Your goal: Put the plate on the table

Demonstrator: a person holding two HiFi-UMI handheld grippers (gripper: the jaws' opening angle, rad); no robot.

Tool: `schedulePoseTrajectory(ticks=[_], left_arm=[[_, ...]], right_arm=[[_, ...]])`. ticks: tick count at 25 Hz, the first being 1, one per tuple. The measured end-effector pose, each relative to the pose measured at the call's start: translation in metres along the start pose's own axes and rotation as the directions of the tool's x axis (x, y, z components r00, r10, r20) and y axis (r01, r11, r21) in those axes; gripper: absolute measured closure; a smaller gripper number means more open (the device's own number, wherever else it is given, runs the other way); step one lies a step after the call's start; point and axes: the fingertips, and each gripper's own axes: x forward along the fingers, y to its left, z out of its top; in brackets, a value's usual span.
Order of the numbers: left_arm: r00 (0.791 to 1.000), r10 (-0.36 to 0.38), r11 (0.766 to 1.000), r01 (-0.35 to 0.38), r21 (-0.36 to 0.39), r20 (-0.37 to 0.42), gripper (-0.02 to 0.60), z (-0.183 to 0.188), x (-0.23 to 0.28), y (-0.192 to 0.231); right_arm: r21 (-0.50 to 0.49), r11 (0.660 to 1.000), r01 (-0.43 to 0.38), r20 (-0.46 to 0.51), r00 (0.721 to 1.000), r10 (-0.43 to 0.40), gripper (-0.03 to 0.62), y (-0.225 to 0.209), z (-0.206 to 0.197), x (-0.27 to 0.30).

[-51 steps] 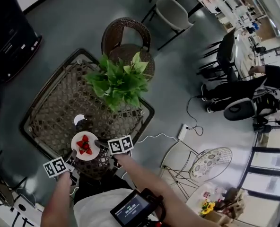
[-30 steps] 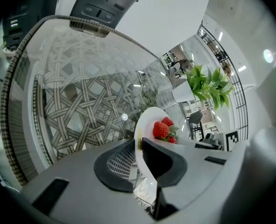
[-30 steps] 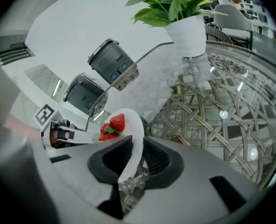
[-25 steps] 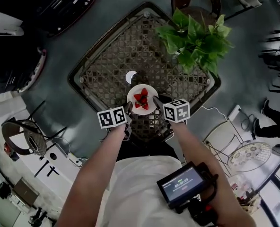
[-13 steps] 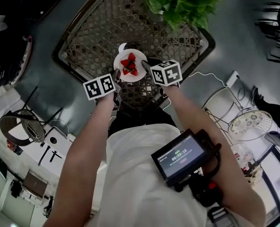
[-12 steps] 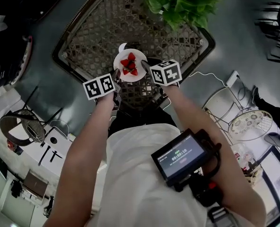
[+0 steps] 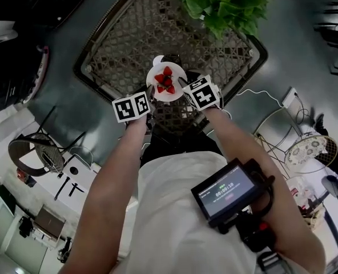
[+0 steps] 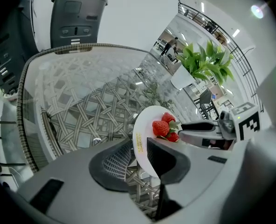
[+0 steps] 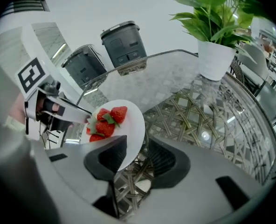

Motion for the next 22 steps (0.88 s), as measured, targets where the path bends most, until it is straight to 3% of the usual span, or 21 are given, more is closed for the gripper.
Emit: schedulePoseTrajectory(ticks=[2, 7, 14, 19, 22], left_arm=[[1.000, -0.009, 1.000, 0.009, 0.012, 0.000, 0.483, 0.001, -0.001, -0.001], [1.000, -0.004, 0.999, 0.004, 0.043, 0.013, 0.482, 0.001, -0.008, 0.000], [0.999, -0.003, 0.998, 0.000, 0.061, 0.048, 0.482, -0.003, -0.027, 0.000], [0.994, -0.080, 0.994, 0.074, 0.081, 0.075, 0.483, -0.014, -0.042, -0.008], [0.990, -0.106, 0.992, 0.097, 0.086, 0.097, 0.483, -0.022, -0.055, -0.012]], right_arm=[[-0.014, 1.000, 0.028, -0.007, 1.000, -0.028, 0.442, -0.003, 0.000, 0.000], [0.021, 0.999, 0.043, 0.012, 0.999, -0.043, 0.437, -0.011, 0.001, -0.010], [0.143, 0.989, 0.039, 0.081, 0.995, -0.051, 0.439, -0.021, 0.000, -0.034], [0.193, 0.980, 0.044, 0.082, 0.995, -0.061, 0.445, -0.021, -0.011, -0.051], [0.221, 0.974, 0.043, 0.119, 0.990, -0.071, 0.557, -0.021, -0.013, -0.064]])
